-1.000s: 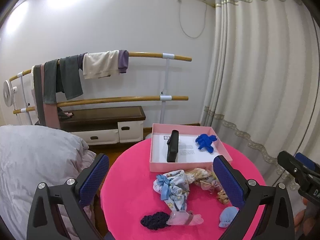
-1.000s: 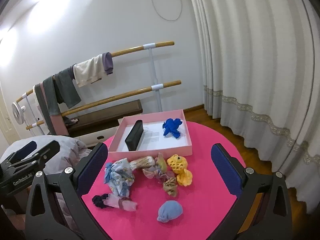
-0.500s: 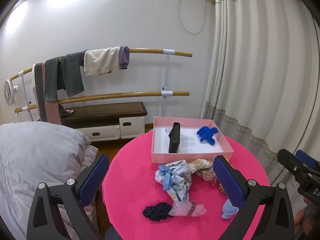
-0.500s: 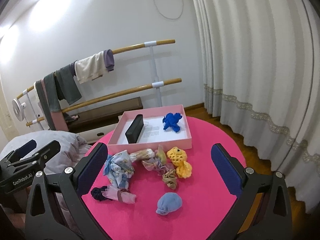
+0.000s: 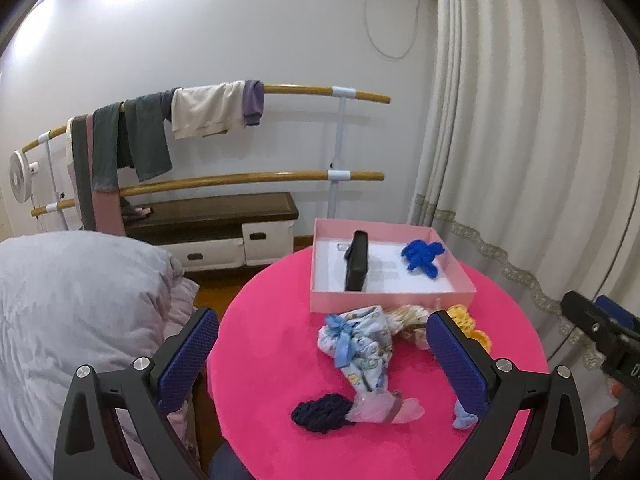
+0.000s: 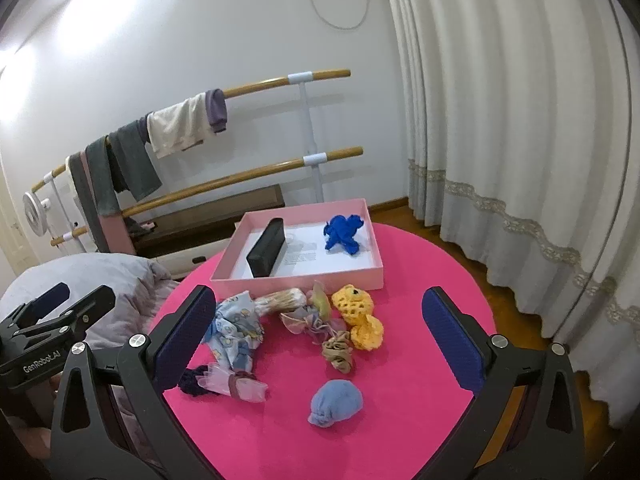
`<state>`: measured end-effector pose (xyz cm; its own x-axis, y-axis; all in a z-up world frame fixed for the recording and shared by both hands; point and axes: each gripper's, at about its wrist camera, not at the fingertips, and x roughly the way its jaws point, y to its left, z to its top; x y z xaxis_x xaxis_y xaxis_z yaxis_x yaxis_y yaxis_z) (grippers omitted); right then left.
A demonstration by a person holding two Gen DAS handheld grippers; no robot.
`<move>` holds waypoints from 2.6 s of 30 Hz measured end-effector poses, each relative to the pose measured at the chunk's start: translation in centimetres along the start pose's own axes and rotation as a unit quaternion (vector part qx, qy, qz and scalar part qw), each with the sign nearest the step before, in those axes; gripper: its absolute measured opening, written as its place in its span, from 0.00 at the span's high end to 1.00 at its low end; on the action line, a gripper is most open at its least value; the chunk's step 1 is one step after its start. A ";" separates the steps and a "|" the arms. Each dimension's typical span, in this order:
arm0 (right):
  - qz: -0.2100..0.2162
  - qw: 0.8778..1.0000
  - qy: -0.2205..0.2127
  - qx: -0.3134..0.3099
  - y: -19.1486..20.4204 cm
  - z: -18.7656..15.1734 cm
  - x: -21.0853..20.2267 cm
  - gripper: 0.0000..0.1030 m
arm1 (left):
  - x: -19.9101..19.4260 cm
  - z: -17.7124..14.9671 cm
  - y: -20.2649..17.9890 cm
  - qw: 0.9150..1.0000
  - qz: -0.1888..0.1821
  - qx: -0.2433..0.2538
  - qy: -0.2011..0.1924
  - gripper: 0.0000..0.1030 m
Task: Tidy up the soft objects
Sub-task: 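Withdraw both tools from the box back over the table, then grasp the navy knitted scrunchie with the left tool while the right tool grasps the light-blue sock ball, then carry the scrunchie and sock ball into the pink box and release both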
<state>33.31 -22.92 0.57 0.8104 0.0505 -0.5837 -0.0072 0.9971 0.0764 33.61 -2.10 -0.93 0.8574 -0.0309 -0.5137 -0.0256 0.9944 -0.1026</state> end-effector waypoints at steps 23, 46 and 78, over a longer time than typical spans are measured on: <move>-0.016 0.991 0.130 0.008 -1.9 -6.3 8.2 0.00 | 11.9 -6.6 2.5 0.989 0.020 0.026 0.144 0.00; -0.014 0.979 0.204 0.013 -3.1 -10.6 13.1 0.00 | 19.2 -8.6 0.2 0.982 -0.017 0.043 0.181 0.12; 0.043 0.986 0.162 -0.012 -0.9 -8.5 9.9 0.61 | 11.7 -3.9 0.2 0.989 -0.039 0.051 0.131 0.86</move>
<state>36.37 -22.82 -12.18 0.5772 0.1470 -0.8033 -0.0852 0.9891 0.1198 41.67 -2.69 -10.31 0.6919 -0.1204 -0.7119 0.0990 0.9925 -0.0716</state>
